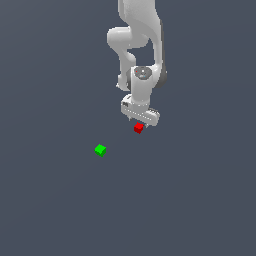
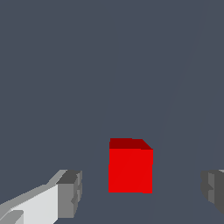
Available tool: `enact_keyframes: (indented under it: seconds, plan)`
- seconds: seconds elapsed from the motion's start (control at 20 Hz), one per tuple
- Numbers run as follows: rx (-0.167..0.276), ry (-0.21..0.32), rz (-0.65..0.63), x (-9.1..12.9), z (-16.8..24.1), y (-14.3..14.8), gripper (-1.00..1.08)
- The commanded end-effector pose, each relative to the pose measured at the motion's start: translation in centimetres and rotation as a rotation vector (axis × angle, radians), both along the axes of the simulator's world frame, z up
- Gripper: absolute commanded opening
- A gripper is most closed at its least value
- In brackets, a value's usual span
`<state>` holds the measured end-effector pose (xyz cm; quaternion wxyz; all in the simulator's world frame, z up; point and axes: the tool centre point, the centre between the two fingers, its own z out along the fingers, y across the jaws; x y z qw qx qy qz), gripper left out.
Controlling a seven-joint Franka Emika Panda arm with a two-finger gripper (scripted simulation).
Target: Stack the red cube on top of the green cube.
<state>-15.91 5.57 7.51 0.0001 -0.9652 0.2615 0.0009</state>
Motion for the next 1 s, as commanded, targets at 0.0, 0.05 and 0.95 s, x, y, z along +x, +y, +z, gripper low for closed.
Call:
enact_keyframes:
  seconds: [0.0,0.05,0.95]
  plan:
    - [0.000,-0.001,-0.017,-0.4,-0.3,0.4,1.00]
    - [-0.001,-0.002,-0.021,-0.5,-0.4,0.5,1.00]
    - [-0.001,-0.002,-0.025,-0.6,-2.0,0.6,1.00]
